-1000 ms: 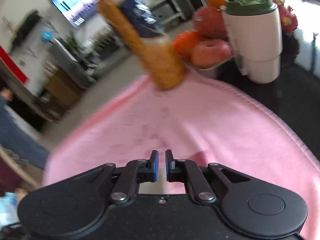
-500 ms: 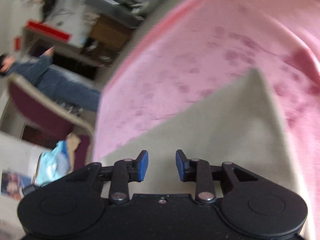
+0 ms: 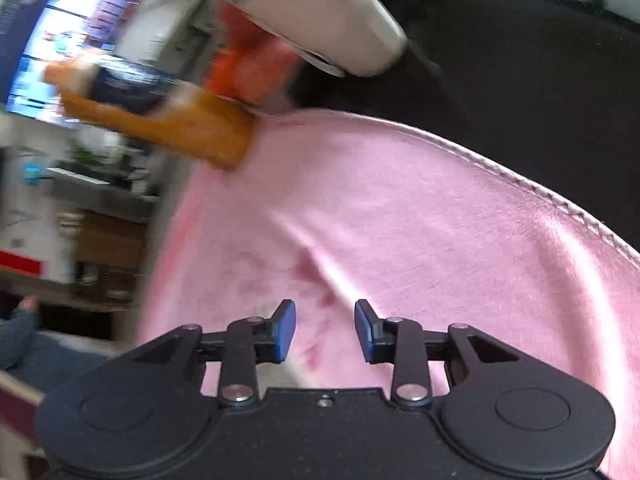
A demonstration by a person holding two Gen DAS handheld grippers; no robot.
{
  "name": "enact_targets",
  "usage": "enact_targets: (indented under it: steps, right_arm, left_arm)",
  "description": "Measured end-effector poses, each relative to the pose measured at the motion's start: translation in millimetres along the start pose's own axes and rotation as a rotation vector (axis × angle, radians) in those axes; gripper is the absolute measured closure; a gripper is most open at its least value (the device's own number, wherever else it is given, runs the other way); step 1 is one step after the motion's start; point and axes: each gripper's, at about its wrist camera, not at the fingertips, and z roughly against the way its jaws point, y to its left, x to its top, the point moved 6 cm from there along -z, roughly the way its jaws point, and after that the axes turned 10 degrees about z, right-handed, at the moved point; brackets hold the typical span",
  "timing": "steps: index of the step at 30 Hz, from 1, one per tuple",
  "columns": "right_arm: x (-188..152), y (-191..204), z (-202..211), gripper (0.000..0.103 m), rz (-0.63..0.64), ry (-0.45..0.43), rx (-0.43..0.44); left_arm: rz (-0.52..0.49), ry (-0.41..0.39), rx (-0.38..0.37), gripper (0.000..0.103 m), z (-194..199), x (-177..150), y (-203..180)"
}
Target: Fold clothes
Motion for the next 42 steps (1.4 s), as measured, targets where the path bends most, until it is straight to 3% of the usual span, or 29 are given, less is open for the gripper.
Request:
enact_targets:
  steps: [2, 6, 8, 13, 14, 15, 17, 20, 22, 23, 26, 29, 30, 32, 33, 36, 38, 42]
  right_arm:
    - [-14, 8, 15, 0.058, 0.005, 0.029, 0.121]
    - [-51, 13, 18, 0.054, 0.017, 0.157, 0.233]
    - [-60, 18, 11, 0.052, 0.055, 0.182, 0.225]
    - [-78, 33, -6, 0.048, 0.173, 0.215, 0.179]
    - [-81, 36, -10, 0.05, 0.197, 0.221, 0.17]
    - [-85, 39, -14, 0.063, 0.221, 0.227, 0.161]
    - [-92, 45, -21, 0.078, 0.268, 0.24, 0.142]
    - [-102, 54, -31, 0.078, 0.339, 0.259, 0.114]
    - [-97, 42, -18, 0.079, 0.295, 0.237, 0.1]
    - [-93, 34, -10, 0.09, 0.261, 0.221, 0.094]
    - [-82, 8, 17, 0.1, 0.162, 0.175, 0.075]
    - [-71, -17, 43, 0.101, 0.063, 0.129, 0.056]
    - [-68, -26, 52, 0.093, 0.029, 0.113, 0.05]
    - [-60, -43, 69, 0.092, -0.037, 0.082, 0.037]
    - [-57, -51, 78, 0.081, -0.07, 0.066, 0.031]
    - [-53, -67, 100, 0.072, -0.132, 0.038, 0.035]
    - [-71, -49, 102, 0.071, -0.078, 0.067, 0.097]
    - [-99, -10, 93, 0.071, 0.06, 0.133, 0.171]
  left_arm:
    - [-0.016, -0.003, -0.151, 0.072, 24, -7, -2]
    - [-0.084, 0.038, -0.275, 0.072, 42, -34, -12]
    - [-0.105, 0.058, -0.307, 0.071, 44, -47, -19]
    - [-0.161, 0.087, -0.298, 0.07, 27, -64, -46]
    - [-0.156, 0.095, -0.304, 0.07, 24, -66, -50]
    - [-0.145, 0.104, -0.318, 0.07, 24, -69, -55]
    - [-0.138, 0.119, -0.323, 0.071, 13, -72, -64]
    - [-0.156, 0.122, -0.276, 0.068, 0, -78, -70]
    - [-0.152, 0.121, -0.242, 0.066, -3, -79, -66]
    - [-0.142, 0.122, -0.229, 0.066, -2, -78, -60]
    - [-0.089, 0.143, -0.168, 0.065, -4, -76, -33]
    - [-0.04, 0.161, -0.083, 0.053, -6, -72, 3]
    - [-0.024, 0.163, -0.065, 0.053, -6, -70, 14]
    - [-0.005, 0.149, -0.036, 0.078, 0, -68, 30]
    - [-0.005, 0.131, -0.013, 0.078, 4, -67, 36]
    - [0.014, 0.094, -0.143, 0.078, 31, -67, 38]
    - [0.011, 0.073, -0.234, 0.077, 49, -74, 32]
    - [-0.089, 0.053, -0.324, 0.074, 66, -97, 3]
